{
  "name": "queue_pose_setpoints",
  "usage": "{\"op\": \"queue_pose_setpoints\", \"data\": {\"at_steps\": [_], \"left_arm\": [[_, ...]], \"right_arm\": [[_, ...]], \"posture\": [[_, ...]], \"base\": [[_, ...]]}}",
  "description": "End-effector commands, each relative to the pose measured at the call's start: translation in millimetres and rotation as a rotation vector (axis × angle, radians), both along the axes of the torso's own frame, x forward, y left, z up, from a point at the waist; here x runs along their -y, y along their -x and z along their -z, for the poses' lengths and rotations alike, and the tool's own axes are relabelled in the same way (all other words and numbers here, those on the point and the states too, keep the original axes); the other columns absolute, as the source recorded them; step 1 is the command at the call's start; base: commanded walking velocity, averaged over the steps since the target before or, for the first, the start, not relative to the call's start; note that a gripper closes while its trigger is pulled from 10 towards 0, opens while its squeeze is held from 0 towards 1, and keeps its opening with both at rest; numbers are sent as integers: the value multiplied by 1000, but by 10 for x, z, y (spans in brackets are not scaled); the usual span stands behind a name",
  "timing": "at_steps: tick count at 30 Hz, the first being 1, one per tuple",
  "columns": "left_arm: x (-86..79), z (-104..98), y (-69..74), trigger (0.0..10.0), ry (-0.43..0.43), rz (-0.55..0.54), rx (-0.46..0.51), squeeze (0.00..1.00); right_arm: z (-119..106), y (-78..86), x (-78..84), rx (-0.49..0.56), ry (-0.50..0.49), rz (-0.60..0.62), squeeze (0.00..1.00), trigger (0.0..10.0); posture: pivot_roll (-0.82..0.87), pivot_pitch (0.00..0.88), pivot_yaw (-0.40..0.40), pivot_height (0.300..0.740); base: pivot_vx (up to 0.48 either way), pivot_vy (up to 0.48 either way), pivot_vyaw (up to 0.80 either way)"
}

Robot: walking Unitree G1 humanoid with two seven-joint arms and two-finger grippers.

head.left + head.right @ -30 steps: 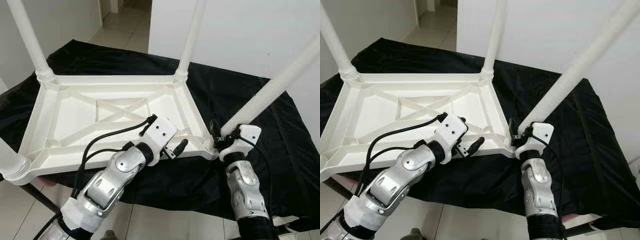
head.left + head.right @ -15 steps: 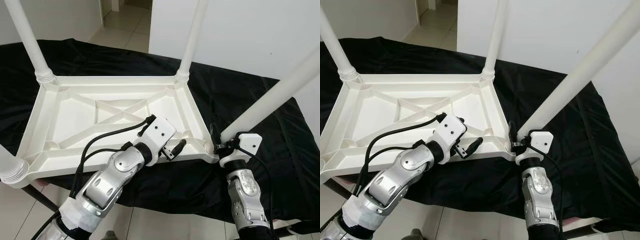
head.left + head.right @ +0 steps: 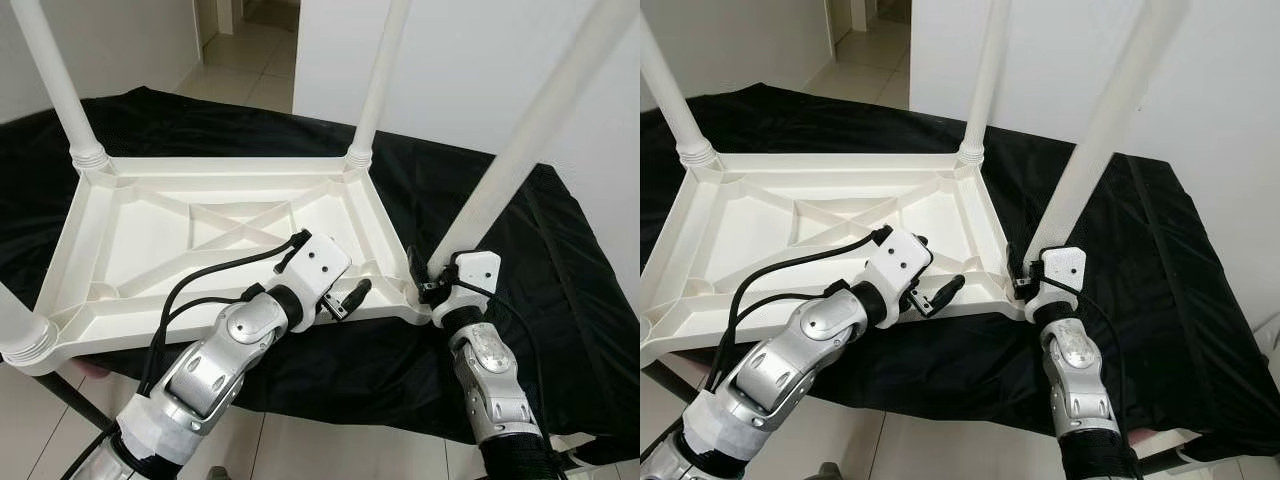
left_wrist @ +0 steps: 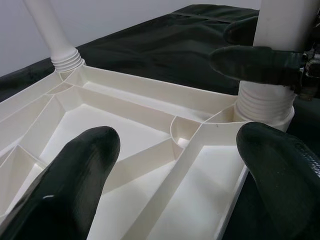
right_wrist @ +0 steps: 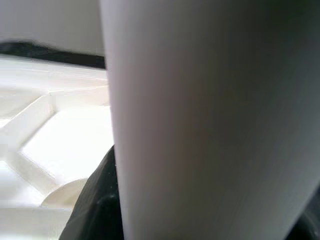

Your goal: Building children table

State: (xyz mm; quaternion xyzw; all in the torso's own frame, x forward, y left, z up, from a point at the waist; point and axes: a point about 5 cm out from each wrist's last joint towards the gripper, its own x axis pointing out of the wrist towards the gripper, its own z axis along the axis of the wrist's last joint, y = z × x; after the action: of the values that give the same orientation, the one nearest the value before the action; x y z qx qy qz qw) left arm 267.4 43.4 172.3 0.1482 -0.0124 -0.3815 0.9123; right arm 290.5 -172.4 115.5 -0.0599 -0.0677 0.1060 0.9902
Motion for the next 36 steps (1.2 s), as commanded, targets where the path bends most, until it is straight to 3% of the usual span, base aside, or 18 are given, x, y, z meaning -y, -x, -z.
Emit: {"op": "queue_pose_setpoints", "data": {"at_steps": [1, 11, 21, 22, 36], "left_arm": [[43, -31, 40, 10000, -10, 103, -19, 0], [25, -44, 35, 10000, -7, 96, -17, 0], [22, -56, 28, 10000, -12, 102, -16, 0], [22, -62, 24, 10000, -13, 103, -15, 0], [15, -69, 32, 10000, -13, 97, -14, 0]], "right_arm": [[402, 117, 39, -190, 51, -7, 0, 10000], [352, 236, 21, -98, 112, -81, 0, 10000], [432, 172, 102, -238, 16, -28, 0, 10000], [465, 141, 118, -293, 1, -20, 0, 10000], [550, 132, 163, -370, -109, 34, 0, 10000]], "posture": [[140, 59, -70, 740], [139, 70, -66, 740], [136, 72, -55, 740], [138, 71, -55, 740], [145, 73, -60, 740]], "base": [[0, 0, 0], [0, 0, 0], [0, 0, 0], [0, 0, 0], [0, 0, 0]]}}
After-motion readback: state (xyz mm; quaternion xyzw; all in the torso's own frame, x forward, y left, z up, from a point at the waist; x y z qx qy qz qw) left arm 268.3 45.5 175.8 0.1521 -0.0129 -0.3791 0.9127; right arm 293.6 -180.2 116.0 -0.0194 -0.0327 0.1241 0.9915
